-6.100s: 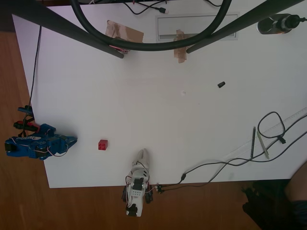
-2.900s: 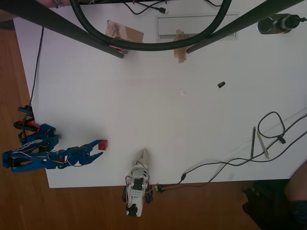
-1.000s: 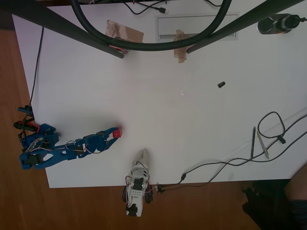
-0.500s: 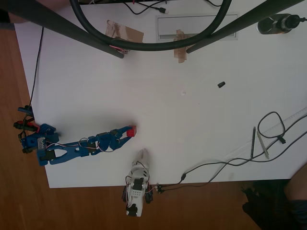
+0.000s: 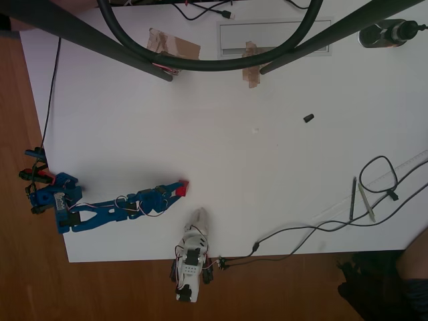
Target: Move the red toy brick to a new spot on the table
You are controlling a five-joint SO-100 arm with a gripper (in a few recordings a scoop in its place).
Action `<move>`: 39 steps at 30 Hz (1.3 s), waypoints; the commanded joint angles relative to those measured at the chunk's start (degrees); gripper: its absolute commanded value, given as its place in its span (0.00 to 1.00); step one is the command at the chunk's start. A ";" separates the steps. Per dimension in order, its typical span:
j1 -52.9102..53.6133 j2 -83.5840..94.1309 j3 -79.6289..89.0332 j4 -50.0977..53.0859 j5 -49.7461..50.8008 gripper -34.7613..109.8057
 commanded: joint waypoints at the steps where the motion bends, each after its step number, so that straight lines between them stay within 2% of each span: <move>1: -0.79 7.73 -0.53 0.18 2.64 0.24; 14: 0.62 12.39 2.64 2.37 4.66 0.41; 21: 2.99 29.18 9.23 9.49 4.57 0.41; 23: 4.92 39.46 18.72 12.04 2.72 0.37; 27: 8.61 64.86 50.71 12.48 -6.94 0.29; 30: 10.28 82.79 70.84 17.84 -13.54 0.24; 35: 10.55 101.51 89.03 29.18 -17.84 0.24; 39: 10.20 107.14 96.50 33.66 -18.90 0.24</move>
